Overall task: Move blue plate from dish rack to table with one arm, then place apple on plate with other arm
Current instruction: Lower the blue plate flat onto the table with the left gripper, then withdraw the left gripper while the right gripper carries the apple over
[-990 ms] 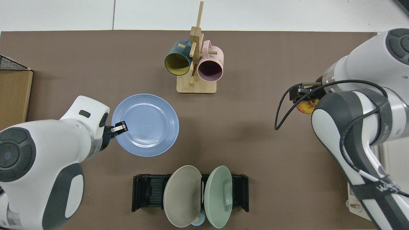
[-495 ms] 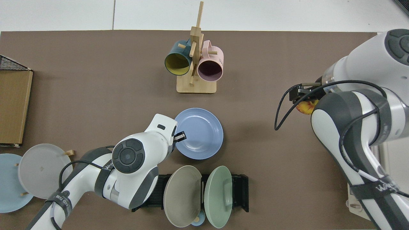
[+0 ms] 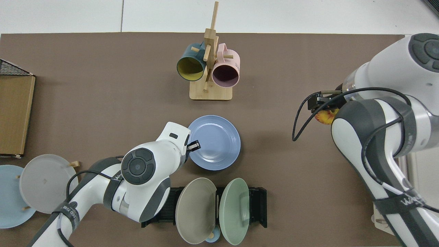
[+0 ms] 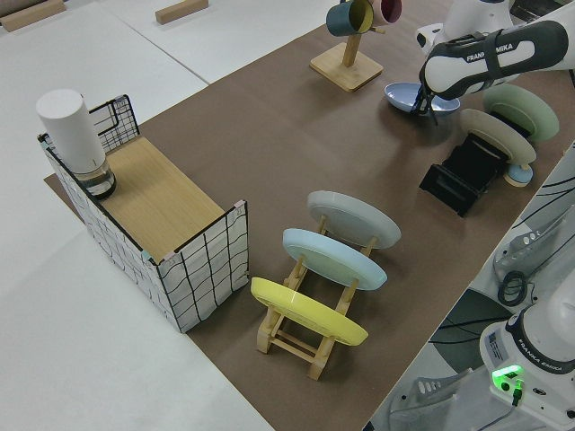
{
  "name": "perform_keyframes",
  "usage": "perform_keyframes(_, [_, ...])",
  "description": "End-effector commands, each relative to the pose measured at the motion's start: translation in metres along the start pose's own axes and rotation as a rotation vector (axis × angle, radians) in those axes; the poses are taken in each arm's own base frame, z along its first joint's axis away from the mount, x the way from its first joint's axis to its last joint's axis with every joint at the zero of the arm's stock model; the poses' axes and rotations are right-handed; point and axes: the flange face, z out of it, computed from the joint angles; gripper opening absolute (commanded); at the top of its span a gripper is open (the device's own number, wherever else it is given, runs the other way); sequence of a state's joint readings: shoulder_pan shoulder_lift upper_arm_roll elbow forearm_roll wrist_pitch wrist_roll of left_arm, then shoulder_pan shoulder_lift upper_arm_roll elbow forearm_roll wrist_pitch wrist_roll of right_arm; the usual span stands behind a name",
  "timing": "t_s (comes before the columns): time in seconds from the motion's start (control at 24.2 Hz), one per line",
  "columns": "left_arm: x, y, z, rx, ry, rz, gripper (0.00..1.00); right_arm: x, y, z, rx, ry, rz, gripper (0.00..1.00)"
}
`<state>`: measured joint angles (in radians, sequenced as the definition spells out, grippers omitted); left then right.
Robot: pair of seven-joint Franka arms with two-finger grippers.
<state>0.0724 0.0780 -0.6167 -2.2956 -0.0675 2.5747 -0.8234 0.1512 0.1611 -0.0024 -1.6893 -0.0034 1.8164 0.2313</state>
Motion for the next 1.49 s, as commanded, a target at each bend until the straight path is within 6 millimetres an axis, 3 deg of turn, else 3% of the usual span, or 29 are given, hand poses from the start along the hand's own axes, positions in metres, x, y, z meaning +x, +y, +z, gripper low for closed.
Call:
perform_keyframes(0.0, [0.001, 0.003, 0.006, -0.007, 0.003, -0.013, 0.12, -0.004, -0.001, -0.001, 0.026, 0.012, -0.011, 0.00])
perform_keyframes(0.17, [0.007, 0.002, 0.003, -0.012, 0.007, -0.024, 0.34, -0.004, -0.001, 0.001, 0.026, 0.009, -0.009, 0.00])
perform_keyframes(0.21, [0.009, 0.001, 0.005, -0.011, 0.004, -0.026, 0.46, -0.004, -0.001, 0.001, 0.026, 0.009, -0.009, 0.00])
perform_keyframes(0.29, [0.009, 0.002, 0.005, -0.012, 0.004, -0.022, 0.78, -0.004, -0.001, 0.001, 0.027, 0.008, -0.009, 0.00])
perform_keyframes(0.41, [0.011, 0.002, 0.003, -0.011, 0.005, -0.020, 0.91, -0.004, -0.001, 0.001, 0.027, 0.008, -0.009, 0.00])
perform_keyframes(0.54, [0.023, -0.001, -0.003, 0.019, 0.027, 0.012, 0.98, -0.005, -0.002, 0.000, 0.027, 0.010, -0.010, 0.00])
perform_keyframes(0.66, [0.048, -0.013, -0.017, 0.111, 0.037, 0.034, 0.99, -0.004, -0.002, 0.001, 0.026, 0.009, -0.007, 0.00])
perform_keyframes(0.74, [0.057, -0.014, -0.031, 0.150, 0.048, 0.048, 0.99, -0.005, -0.004, 0.000, 0.027, 0.010, -0.009, 0.00])
perform_keyframes(0.95, [0.082, -0.039, -0.075, 0.253, 0.078, 0.071, 0.99, -0.007, -0.013, 0.000, 0.029, 0.010, 0.004, 0.00])
perform_keyframes(0.99, [0.087, -0.050, -0.085, 0.279, 0.071, 0.089, 0.99, -0.007, -0.020, 0.000, 0.031, 0.017, 0.005, 0.00])
perform_keyframes(1.07, [0.104, -0.074, -0.125, 0.316, 0.045, 0.143, 0.99, -0.010, -0.037, 0.002, 0.034, 0.029, 0.018, 0.00])
perform_keyframes(1.24, [0.131, -0.100, -0.179, 0.329, -0.056, 0.239, 0.99, -0.018, -0.083, 0.008, 0.042, 0.044, 0.071, 0.00])
perform_keyframes(1.44, [0.148, -0.134, -0.227, 0.321, -0.078, 0.265, 0.99, -0.038, -0.151, 0.024, 0.053, 0.050, 0.153, 0.00])
